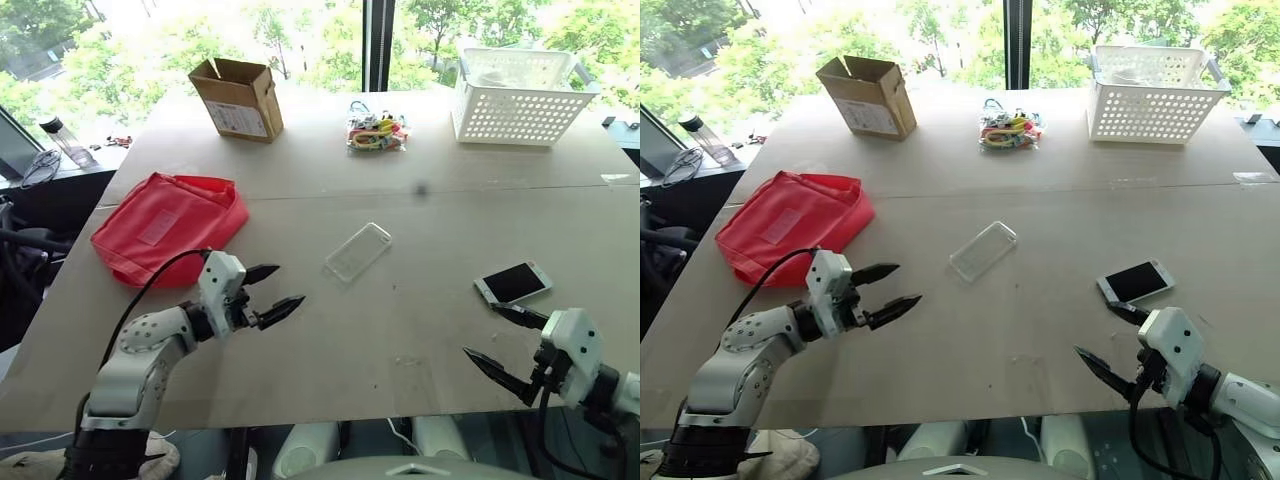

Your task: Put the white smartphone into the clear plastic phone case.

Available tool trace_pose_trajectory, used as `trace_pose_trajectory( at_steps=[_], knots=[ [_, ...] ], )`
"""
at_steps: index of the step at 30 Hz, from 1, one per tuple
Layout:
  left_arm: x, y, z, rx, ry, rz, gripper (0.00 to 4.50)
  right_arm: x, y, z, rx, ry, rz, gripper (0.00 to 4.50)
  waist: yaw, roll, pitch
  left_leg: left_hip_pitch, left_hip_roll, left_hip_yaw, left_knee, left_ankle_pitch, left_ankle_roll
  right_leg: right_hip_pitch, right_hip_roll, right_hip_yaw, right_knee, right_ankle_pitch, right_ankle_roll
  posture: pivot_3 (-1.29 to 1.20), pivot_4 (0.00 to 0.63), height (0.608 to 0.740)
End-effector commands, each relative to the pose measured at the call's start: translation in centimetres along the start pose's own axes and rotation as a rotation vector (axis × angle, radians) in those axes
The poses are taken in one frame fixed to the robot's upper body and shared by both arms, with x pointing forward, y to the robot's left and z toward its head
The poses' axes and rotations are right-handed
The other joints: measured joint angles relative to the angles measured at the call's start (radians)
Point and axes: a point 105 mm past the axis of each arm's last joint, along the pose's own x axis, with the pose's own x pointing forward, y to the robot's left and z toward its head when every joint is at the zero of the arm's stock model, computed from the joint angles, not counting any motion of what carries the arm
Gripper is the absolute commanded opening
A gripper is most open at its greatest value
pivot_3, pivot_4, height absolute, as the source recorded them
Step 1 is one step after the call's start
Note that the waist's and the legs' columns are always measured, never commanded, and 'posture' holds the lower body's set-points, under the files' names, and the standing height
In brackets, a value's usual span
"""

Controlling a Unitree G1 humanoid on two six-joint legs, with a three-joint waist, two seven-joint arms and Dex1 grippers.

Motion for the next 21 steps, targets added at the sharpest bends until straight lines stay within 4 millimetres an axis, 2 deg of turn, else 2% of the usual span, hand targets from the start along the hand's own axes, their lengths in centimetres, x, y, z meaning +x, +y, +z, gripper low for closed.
trace_pose_trajectory(
  at_steps=[1, 4, 11, 14, 21],
  knots=[
    [0.3, 0.1, 1.3, 0.034, -0.024, -0.030, 4.44, 0.0, 0.1, 1.2, -0.044, -0.035, -0.006, 4.50, 0.000, 0.000, 0.000, 0.000, 0.000, 0.000, 0.000, 0.000, 0.000, 0.000, 0.000, 0.000, 0.000, 0.000, 0.000, 0.00, 0.150, 0.740],
    [2.1, -0.4, 2.8, 0.083, -0.044, -0.142, 4.44, 0.6, 0.5, 2.1, -0.073, -0.067, -0.002, 4.50, 0.007, -0.001, 0.000, 0.000, 0.000, -0.001, 0.000, 0.000, 0.000, 0.000, 0.000, -0.001, 0.000, 0.000, 0.000, 0.00, 0.150, 0.740],
    [5.1, -2.2, 4.2, 0.214, -0.030, -0.381, 4.44, 0.7, 1.8, 3.4, -0.090, -0.098, 0.069, 4.50, 0.000, -0.001, 0.001, 0.001, 0.000, 0.000, 0.000, 0.000, 0.001, 0.002, 0.000, -0.001, -0.001, 0.001, -0.001, 0.00, 0.150, 0.740],
    [6.6, -2.4, 3.7, 0.309, 0.024, -0.485, 4.44, 0.5, 1.7, 3.6, -0.100, -0.094, 0.074, 4.50, 0.000, -0.001, 0.001, 0.001, 0.000, 0.000, 0.000, 0.001, 0.001, 0.002, 0.000, -0.001, -0.002, 0.001, -0.001, 0.00, 0.150, 0.740],
    [9.4, -1.0, 1.7, 0.455, 0.158, -0.612, 4.44, 0.4, 1.4, 3.9, -0.116, -0.090, 0.060, 4.50, -0.002, -0.002, 0.001, 0.002, 0.000, 0.000, 0.000, 0.001, 0.003, 0.003, 0.001, -0.002, -0.002, 0.001, -0.001, 0.00, 0.150, 0.740]
  ],
)
